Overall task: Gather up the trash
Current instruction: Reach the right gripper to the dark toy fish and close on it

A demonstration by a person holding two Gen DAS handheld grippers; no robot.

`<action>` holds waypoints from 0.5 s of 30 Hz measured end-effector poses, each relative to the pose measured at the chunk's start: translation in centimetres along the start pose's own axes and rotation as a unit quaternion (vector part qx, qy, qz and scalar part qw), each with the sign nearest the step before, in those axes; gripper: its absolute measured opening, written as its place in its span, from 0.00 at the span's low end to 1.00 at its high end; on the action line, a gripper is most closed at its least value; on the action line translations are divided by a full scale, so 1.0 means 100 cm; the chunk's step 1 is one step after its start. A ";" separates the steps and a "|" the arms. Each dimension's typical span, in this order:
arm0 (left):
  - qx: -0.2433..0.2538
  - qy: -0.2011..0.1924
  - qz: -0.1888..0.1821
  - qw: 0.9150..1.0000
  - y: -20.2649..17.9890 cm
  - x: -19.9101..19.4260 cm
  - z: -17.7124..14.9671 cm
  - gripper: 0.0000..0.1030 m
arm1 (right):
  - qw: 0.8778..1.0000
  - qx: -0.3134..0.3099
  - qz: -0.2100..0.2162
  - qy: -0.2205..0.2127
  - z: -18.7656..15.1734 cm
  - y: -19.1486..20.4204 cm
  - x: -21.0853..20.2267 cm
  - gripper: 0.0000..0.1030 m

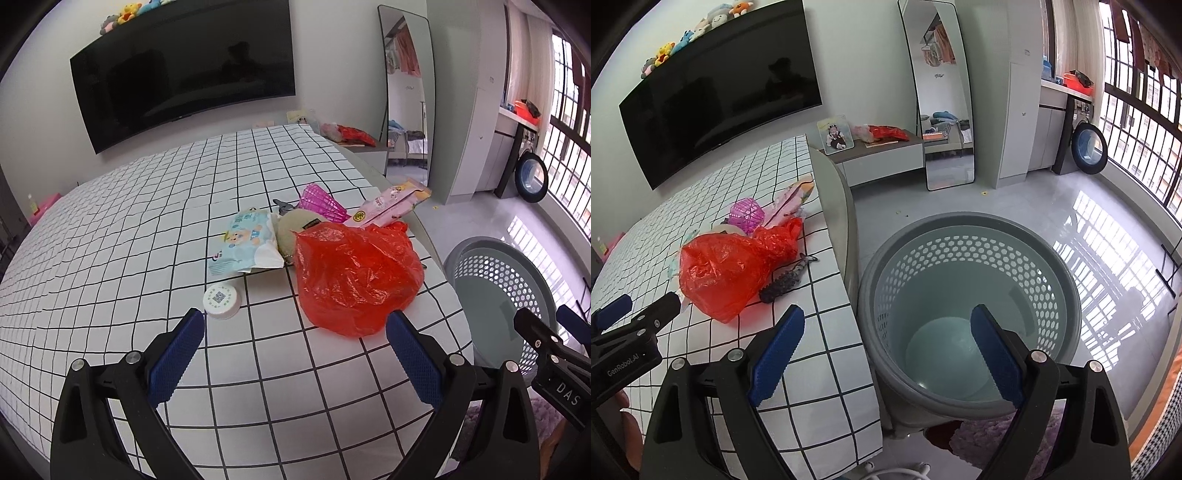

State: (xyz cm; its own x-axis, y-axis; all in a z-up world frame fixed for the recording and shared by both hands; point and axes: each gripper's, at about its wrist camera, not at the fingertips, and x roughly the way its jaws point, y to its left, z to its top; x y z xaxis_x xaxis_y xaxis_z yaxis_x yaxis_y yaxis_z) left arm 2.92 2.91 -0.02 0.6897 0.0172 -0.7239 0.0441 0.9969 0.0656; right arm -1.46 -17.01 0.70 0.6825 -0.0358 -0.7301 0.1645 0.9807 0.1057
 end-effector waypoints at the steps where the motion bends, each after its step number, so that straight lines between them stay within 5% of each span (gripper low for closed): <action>1: -0.001 -0.002 0.001 1.000 0.003 0.000 0.000 0.94 | 1.000 -0.003 0.002 -0.002 0.000 0.004 0.000 0.85; 15: -0.029 -0.008 0.020 0.999 0.050 0.009 -0.005 0.94 | 0.999 -0.037 0.032 0.010 0.000 0.045 0.015 0.85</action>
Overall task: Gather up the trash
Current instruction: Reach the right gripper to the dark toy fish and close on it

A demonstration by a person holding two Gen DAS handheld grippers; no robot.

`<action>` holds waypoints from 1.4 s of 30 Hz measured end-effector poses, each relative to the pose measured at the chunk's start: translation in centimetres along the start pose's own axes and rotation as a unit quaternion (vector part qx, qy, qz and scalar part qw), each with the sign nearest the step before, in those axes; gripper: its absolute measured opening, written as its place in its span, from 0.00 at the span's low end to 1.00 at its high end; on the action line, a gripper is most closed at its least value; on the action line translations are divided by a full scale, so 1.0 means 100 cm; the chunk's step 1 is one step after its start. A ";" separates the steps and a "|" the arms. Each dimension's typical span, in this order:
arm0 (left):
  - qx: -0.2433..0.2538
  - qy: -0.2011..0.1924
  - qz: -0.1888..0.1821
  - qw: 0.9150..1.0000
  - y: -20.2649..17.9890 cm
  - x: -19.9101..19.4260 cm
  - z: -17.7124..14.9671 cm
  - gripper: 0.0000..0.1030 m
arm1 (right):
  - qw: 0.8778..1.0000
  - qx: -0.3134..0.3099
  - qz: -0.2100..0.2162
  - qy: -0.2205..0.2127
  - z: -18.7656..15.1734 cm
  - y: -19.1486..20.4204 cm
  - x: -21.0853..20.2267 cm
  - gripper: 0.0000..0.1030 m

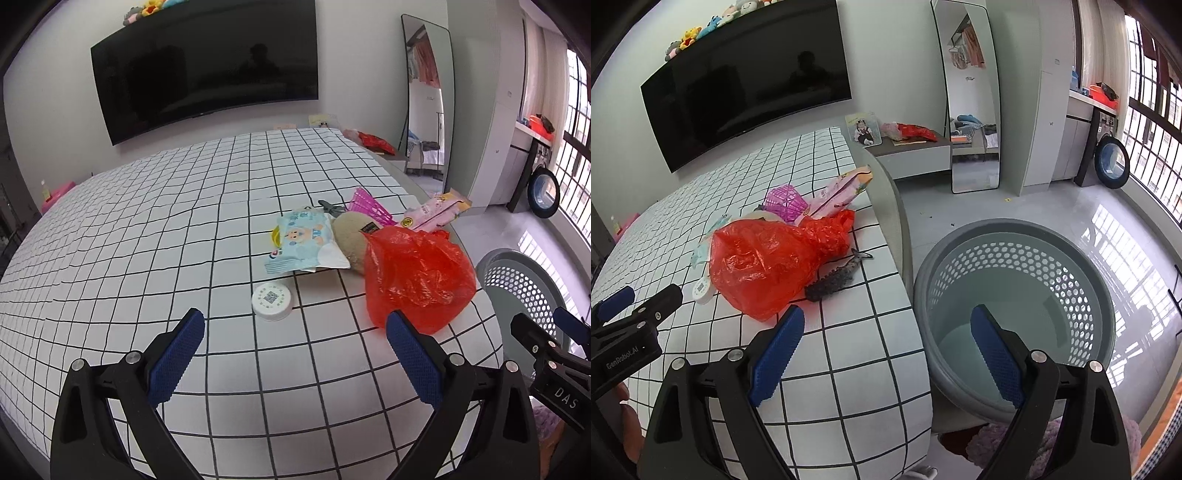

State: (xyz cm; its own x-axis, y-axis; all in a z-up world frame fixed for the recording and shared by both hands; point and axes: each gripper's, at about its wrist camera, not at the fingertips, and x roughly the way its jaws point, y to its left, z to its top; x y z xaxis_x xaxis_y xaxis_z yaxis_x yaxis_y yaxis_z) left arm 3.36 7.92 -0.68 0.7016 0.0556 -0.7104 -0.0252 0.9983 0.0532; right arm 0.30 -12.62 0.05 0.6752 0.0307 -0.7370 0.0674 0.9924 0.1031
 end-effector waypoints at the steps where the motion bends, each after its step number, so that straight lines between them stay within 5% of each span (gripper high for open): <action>1: -0.002 0.001 0.003 1.000 0.003 0.001 -0.001 0.94 | 1.000 -0.002 0.003 0.001 0.000 0.002 0.002 0.85; 12: -0.019 0.013 0.028 0.999 0.035 0.013 -0.009 0.94 | 0.999 -0.027 -0.009 0.015 0.004 0.024 0.019 0.85; 28: -0.027 0.038 0.027 0.999 0.043 0.041 -0.007 0.94 | 0.996 -0.026 -0.006 0.088 0.020 0.026 0.080 0.85; 42: -0.040 0.052 0.024 0.998 0.053 0.051 -0.009 0.94 | 0.994 -0.049 -0.027 0.094 0.030 0.045 0.105 0.84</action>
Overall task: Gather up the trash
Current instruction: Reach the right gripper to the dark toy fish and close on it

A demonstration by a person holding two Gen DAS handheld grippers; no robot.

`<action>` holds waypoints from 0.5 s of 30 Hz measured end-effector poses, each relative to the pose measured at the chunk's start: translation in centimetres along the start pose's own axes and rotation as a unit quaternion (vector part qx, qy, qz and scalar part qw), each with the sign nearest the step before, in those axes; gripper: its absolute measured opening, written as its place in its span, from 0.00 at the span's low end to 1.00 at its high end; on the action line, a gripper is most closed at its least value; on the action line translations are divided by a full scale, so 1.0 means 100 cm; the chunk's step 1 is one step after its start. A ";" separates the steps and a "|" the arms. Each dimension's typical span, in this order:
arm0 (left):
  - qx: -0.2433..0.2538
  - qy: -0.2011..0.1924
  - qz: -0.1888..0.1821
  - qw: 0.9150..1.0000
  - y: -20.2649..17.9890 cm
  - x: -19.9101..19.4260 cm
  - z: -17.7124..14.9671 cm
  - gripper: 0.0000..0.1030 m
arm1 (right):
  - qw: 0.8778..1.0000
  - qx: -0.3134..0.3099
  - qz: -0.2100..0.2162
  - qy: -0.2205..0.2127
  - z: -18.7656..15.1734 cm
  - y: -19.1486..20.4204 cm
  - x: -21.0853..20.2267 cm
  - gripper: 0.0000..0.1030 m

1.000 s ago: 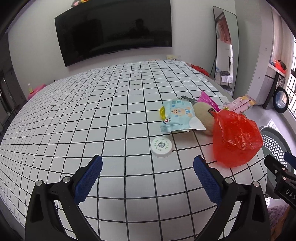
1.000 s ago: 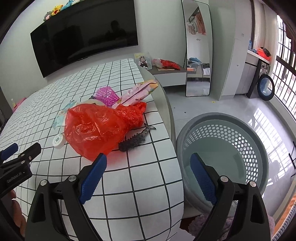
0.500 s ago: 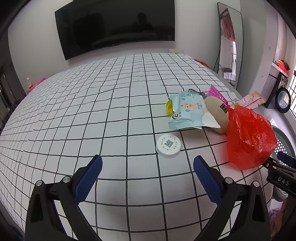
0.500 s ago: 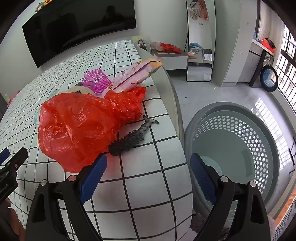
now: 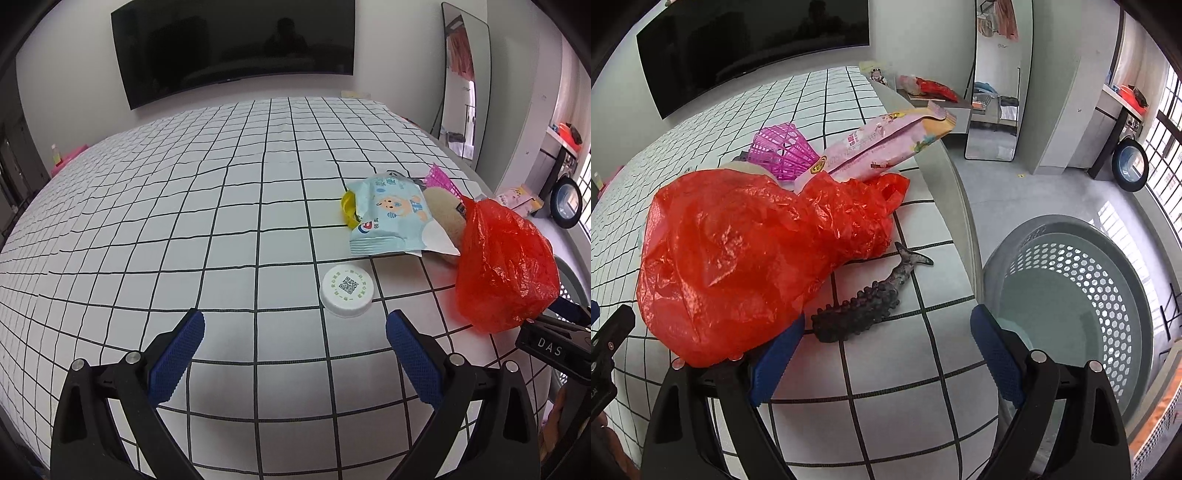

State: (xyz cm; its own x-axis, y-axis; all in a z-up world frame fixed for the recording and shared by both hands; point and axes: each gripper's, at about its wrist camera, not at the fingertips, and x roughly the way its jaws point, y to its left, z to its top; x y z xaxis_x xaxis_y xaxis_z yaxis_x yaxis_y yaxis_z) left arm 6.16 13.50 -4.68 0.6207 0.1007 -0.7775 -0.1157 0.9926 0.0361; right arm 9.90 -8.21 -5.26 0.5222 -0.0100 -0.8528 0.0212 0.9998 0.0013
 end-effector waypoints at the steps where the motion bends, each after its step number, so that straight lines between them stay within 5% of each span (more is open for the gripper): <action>1: -0.001 0.001 0.000 1.000 0.001 0.000 0.000 0.94 | 1.000 0.000 -0.002 -0.002 0.000 0.000 0.000 0.84; 6: -0.005 0.007 0.000 1.000 0.002 0.004 0.001 0.94 | 1.000 -0.005 0.004 -0.008 0.000 0.002 0.001 0.79; 9: -0.007 0.010 -0.002 1.000 0.002 0.005 0.002 0.94 | 1.000 -0.009 0.010 -0.015 -0.003 0.005 -0.003 0.69; 13: -0.011 0.015 -0.003 1.000 0.002 0.006 0.002 0.94 | 0.999 -0.014 0.020 -0.023 -0.008 0.004 -0.009 0.38; 15: -0.014 0.017 -0.006 1.000 0.002 0.006 0.002 0.94 | 0.999 -0.010 0.033 -0.025 -0.007 0.001 -0.010 0.37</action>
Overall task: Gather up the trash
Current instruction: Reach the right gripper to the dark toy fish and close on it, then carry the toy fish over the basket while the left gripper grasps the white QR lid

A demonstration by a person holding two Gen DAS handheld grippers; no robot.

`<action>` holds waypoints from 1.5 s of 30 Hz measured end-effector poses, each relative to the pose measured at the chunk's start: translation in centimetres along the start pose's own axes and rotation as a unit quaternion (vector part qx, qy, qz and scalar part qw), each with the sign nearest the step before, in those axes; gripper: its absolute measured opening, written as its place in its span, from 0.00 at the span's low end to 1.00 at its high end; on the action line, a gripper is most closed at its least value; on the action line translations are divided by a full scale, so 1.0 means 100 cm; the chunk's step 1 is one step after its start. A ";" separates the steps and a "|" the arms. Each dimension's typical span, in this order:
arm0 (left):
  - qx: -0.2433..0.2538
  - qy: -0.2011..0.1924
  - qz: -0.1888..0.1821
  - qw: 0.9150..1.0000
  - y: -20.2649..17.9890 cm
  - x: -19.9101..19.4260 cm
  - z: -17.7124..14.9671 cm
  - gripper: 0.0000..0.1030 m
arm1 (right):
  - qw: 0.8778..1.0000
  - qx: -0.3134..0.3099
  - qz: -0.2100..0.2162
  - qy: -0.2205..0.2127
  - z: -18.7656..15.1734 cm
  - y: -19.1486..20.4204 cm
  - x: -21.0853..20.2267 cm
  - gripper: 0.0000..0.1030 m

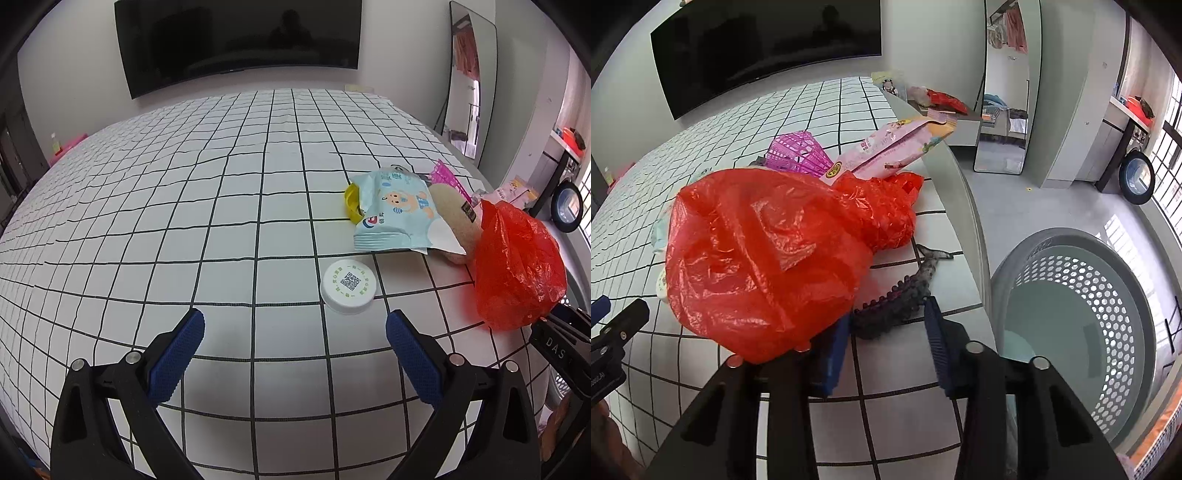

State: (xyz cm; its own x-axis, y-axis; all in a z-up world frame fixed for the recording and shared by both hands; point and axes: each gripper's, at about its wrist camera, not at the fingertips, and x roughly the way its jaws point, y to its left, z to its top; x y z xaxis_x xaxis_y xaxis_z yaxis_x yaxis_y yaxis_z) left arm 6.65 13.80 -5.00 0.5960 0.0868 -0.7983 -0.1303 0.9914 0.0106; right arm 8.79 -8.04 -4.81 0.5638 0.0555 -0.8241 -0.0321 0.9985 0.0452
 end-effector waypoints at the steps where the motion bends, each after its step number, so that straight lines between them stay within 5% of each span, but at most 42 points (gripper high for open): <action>1: -0.001 0.001 0.000 1.000 0.000 0.000 0.000 0.94 | 1.000 0.000 0.002 -0.002 0.000 -0.001 -0.001 0.37; 33: -0.003 0.022 0.001 1.000 -0.019 0.034 0.020 0.92 | 0.999 0.038 0.025 -0.029 -0.040 -0.050 -0.053 0.37; 36: 0.006 0.032 0.001 0.999 -0.022 0.039 0.018 0.76 | 0.998 0.042 0.024 -0.029 -0.040 -0.053 -0.053 0.37; 40: 0.006 0.034 -0.012 0.999 -0.023 0.038 0.018 0.66 | 0.998 0.047 0.024 -0.028 -0.042 -0.057 -0.054 0.37; 43: 0.016 0.027 -0.019 0.999 -0.027 0.033 0.015 0.41 | 0.998 0.049 0.024 -0.030 -0.043 -0.060 -0.055 0.37; 45: 0.021 0.027 -0.021 0.999 -0.027 0.030 0.011 0.37 | 0.998 0.052 0.024 -0.032 -0.043 -0.061 -0.057 0.37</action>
State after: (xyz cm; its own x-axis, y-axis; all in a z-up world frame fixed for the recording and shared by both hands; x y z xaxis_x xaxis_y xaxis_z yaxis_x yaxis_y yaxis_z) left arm 9.66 11.45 -6.71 0.5556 0.0416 -0.8304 -0.0730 0.9973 0.0012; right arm 2.25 -14.49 -2.81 0.6160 0.0993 -0.7814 0.0232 0.9893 0.1440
